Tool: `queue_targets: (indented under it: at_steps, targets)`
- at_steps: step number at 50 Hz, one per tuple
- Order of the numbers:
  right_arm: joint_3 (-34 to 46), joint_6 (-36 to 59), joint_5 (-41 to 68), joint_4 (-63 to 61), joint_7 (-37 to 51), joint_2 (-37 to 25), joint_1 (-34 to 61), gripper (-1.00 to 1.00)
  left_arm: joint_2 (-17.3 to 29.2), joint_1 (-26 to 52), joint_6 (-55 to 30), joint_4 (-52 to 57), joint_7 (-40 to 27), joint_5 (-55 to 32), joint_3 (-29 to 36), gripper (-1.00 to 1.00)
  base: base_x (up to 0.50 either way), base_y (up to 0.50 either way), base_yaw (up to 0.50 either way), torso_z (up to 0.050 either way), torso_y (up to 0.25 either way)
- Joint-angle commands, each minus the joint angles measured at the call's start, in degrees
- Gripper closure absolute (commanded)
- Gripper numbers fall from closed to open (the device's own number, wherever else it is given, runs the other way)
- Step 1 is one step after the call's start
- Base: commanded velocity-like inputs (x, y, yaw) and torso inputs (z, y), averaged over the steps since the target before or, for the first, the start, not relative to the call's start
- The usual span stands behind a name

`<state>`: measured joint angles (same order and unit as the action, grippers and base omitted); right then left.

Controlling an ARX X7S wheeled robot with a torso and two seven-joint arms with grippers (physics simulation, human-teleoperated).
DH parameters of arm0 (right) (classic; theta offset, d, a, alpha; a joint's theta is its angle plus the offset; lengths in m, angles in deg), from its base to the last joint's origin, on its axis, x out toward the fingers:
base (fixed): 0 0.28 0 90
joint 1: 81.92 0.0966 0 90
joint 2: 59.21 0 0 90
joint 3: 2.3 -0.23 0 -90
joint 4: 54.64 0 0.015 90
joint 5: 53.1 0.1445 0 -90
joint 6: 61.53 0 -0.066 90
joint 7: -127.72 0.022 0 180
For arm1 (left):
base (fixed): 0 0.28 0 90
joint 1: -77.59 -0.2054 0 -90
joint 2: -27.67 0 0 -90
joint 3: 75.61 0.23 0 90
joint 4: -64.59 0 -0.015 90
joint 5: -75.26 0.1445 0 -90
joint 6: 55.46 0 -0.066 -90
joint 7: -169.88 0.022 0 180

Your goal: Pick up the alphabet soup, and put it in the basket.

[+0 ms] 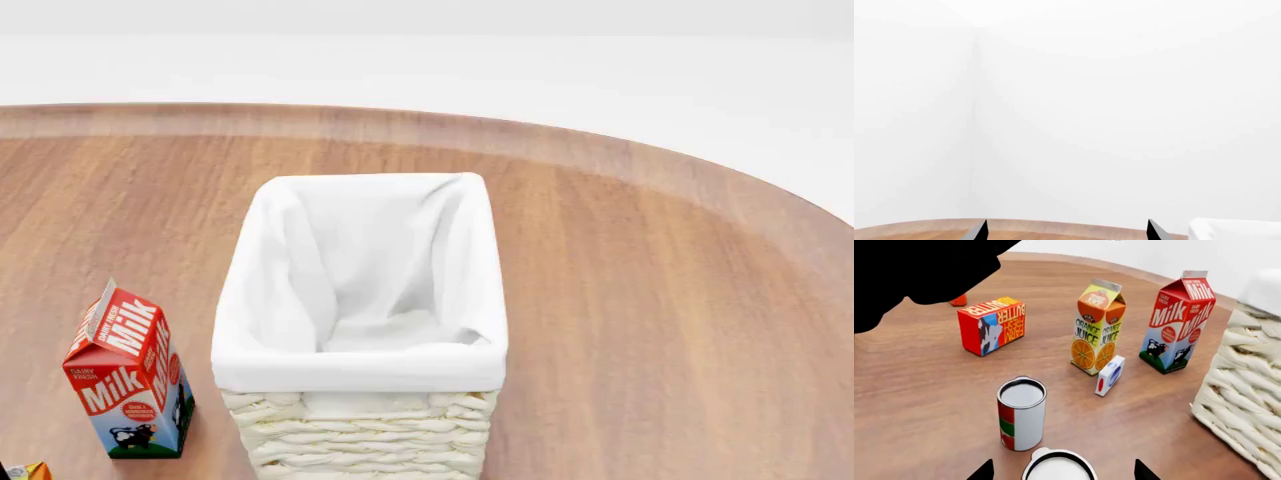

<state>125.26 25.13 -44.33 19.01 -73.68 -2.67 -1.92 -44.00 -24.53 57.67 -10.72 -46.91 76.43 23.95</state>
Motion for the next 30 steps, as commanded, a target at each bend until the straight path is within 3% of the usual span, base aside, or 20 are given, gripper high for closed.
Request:
queue_targets:
  at_steps: [1,30]
  targets:
    - [0.5,1.5,-1.3,1.1,0.9,0.9,0.9,-1.0,0.2,-0.1,0.1,0.1,-0.2,0.0,0.1,-1.0,0.0,0.0,0.0,0.0,0.0]
    - [2.1,3.7,-1.3,3.6,-0.3,2.4,3.3,-1.0,0.6,-0.1,0.2,0.1,-0.6,-0.1,0.5,-1.0,0.0,0.0,0.0,0.0,0.0]
